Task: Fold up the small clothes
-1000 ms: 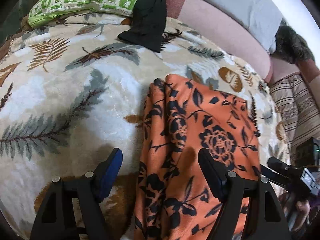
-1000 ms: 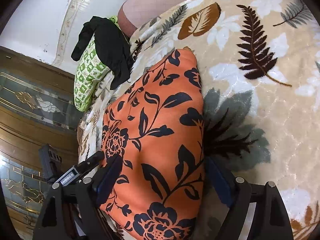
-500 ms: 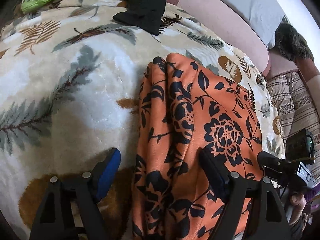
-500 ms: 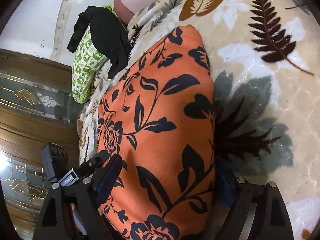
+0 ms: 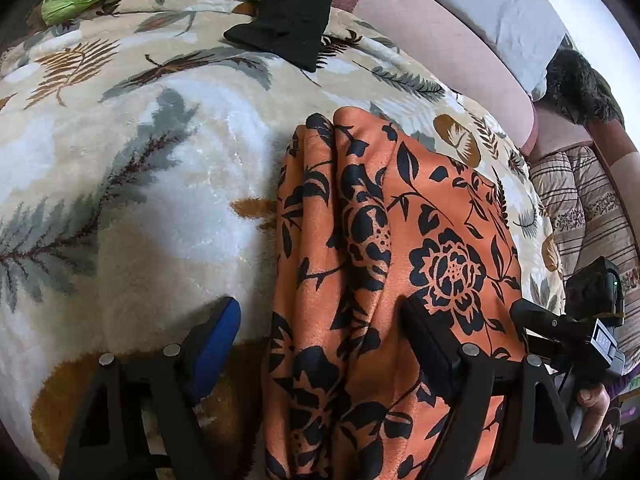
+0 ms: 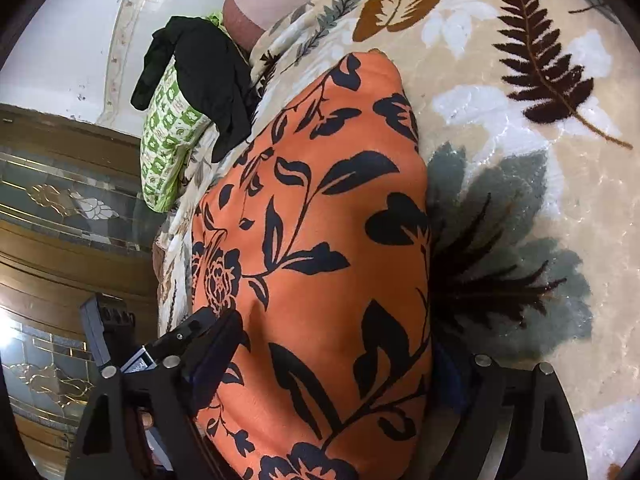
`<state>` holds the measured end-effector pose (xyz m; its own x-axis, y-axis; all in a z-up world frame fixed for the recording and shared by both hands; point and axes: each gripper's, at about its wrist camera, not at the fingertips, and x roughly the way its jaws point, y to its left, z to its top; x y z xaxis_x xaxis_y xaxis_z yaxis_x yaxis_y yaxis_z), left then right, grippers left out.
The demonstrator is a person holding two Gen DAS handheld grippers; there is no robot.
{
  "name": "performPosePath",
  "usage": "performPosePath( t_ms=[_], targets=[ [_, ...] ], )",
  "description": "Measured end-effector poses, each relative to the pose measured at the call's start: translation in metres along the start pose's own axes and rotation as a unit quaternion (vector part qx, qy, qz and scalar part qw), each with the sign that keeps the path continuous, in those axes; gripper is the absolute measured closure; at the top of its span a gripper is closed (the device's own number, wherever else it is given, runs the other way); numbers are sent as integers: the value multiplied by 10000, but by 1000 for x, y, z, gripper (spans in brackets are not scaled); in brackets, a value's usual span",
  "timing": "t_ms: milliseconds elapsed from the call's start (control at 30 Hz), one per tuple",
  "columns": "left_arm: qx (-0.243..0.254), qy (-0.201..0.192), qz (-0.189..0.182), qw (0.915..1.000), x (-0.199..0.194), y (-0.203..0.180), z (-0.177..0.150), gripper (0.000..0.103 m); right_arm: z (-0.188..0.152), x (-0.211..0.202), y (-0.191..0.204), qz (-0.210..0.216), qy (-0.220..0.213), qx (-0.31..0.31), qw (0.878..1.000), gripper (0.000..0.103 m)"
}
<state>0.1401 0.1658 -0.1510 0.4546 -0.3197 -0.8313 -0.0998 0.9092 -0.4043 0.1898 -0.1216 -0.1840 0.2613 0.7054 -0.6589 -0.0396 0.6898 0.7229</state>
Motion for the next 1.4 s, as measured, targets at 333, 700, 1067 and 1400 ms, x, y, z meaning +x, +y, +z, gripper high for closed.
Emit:
performPosePath(
  t_ms=[333,700,1067,1400],
  targets=[
    [342,55,-51,9994,-2,-16,-1,55,2,4,15,-525,163,-493,9973,33],
    [589,-349,96,9976,-34,-40,-10,73,-8,-32,64,-771,-246,-1539,9848,62],
    [1177,-1017,-243,9875,-66,-126,19,73,21,-123,76,-864,-872,-2060,9708,62],
    [1030,-753,-165,9917,4,-158,47,72,75,-141,24,-970,-977,-1721,9754,61]
  ],
)
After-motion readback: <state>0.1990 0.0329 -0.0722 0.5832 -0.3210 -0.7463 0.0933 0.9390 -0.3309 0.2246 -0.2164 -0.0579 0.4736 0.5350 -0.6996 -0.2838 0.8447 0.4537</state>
